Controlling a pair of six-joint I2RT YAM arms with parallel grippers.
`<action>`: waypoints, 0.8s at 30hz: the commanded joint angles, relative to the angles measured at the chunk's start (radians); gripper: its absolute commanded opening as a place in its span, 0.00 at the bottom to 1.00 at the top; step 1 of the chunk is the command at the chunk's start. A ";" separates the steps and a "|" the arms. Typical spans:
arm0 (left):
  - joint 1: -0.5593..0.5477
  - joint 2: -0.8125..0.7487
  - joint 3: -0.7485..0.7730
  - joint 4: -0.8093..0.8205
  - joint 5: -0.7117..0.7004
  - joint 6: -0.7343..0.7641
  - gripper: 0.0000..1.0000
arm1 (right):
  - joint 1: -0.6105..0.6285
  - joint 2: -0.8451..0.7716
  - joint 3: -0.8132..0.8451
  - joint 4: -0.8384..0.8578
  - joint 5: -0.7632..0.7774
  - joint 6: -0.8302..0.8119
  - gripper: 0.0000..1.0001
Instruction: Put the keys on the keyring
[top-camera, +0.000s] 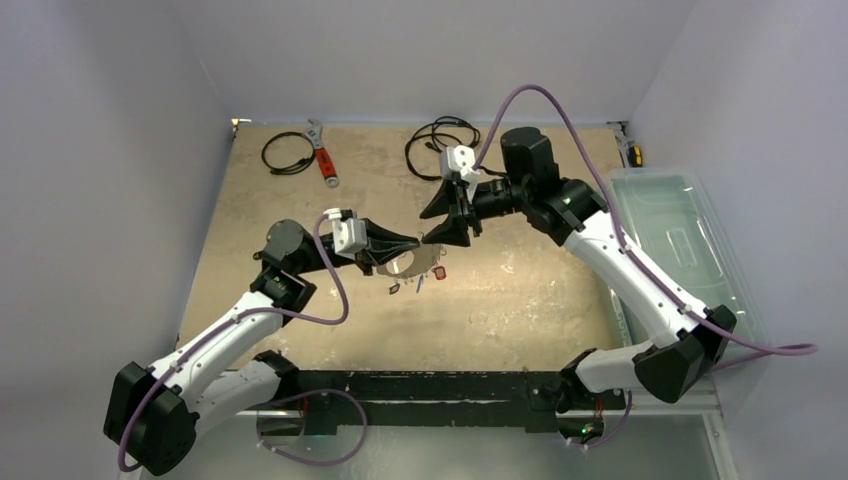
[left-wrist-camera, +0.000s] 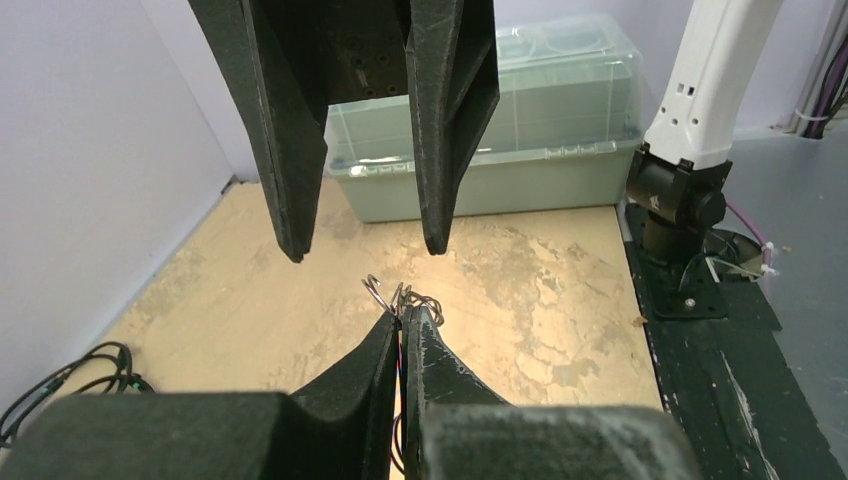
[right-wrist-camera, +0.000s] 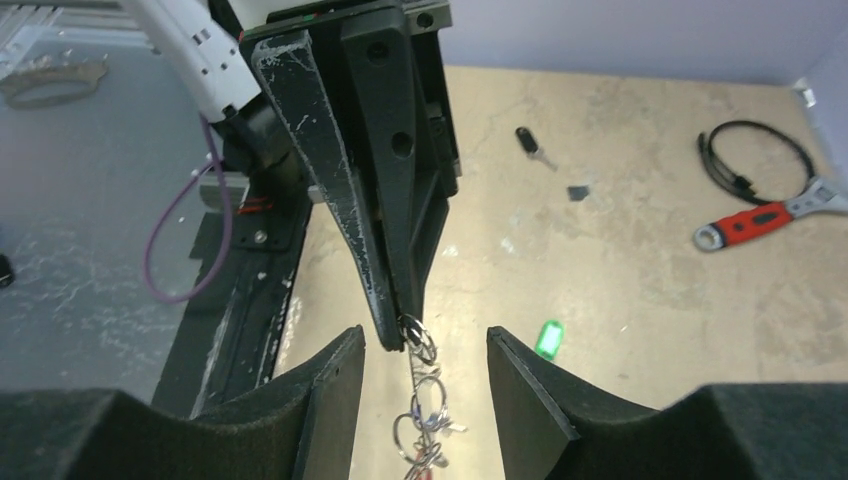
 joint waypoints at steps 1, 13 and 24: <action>-0.013 -0.018 0.065 -0.123 0.005 0.135 0.00 | 0.001 0.023 0.069 -0.164 -0.054 -0.081 0.51; -0.039 -0.006 0.083 -0.179 0.029 0.174 0.00 | 0.002 0.077 0.088 -0.208 -0.037 -0.097 0.54; -0.041 -0.008 0.091 -0.189 0.023 0.182 0.00 | 0.003 0.117 0.099 -0.272 -0.060 -0.125 0.44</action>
